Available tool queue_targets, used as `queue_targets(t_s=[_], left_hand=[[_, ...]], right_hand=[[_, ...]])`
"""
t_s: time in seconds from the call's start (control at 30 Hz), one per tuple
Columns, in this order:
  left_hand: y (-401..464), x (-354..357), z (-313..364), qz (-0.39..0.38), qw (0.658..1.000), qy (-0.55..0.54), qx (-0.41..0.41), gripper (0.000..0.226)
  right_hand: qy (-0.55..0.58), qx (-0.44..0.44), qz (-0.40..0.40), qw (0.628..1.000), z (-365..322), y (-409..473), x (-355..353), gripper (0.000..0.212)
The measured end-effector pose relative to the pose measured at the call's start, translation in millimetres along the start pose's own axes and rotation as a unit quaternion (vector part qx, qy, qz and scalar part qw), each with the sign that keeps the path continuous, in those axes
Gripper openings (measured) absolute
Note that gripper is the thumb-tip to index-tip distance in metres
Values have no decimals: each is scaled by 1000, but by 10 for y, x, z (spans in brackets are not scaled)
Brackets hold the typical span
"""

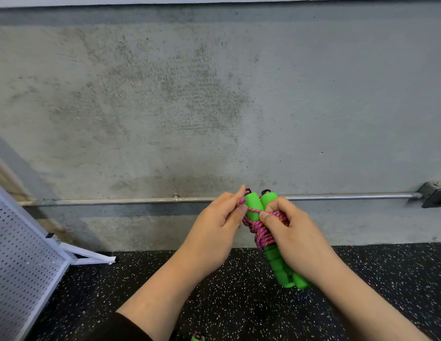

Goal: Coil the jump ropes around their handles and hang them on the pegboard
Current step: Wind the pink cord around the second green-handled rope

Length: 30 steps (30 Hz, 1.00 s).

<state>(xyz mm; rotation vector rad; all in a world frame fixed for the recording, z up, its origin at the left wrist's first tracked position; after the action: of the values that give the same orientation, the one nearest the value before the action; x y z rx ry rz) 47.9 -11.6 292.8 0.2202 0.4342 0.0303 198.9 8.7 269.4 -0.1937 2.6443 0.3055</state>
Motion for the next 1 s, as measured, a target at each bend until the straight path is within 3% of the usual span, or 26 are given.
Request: queue_targets(t_s=[0.17,0.4,0.77,1.0], left_hand=[[19,-154,-141,78,995,-60,-27,23],[-42,39,30,8,999,24,26,27],[3,1,-80,36,998,47,-22,7],[-3,-40,-107,63,995,56,-53,13]], right_hand=[[7,1,-29,1000,-7,-38,128,17],[6,-4,-14,1000,24,-12,101,20],[-48,17,-9,999,125,-10,119,16],[-53,-2,-14,998,56,-24,146,16]])
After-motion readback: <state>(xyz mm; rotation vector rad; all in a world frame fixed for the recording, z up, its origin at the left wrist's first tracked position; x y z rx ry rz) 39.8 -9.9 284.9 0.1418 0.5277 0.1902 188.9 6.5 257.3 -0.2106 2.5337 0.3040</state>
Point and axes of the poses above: each hand's wrist, its own y-axis towards the middle knuckle, its own x-axis out of the palm, z = x × y, the point moved 10 cm from there along y, towards the middle knuckle, and after that the axes turned 6 degrees about -x, right-handed, at the moved point
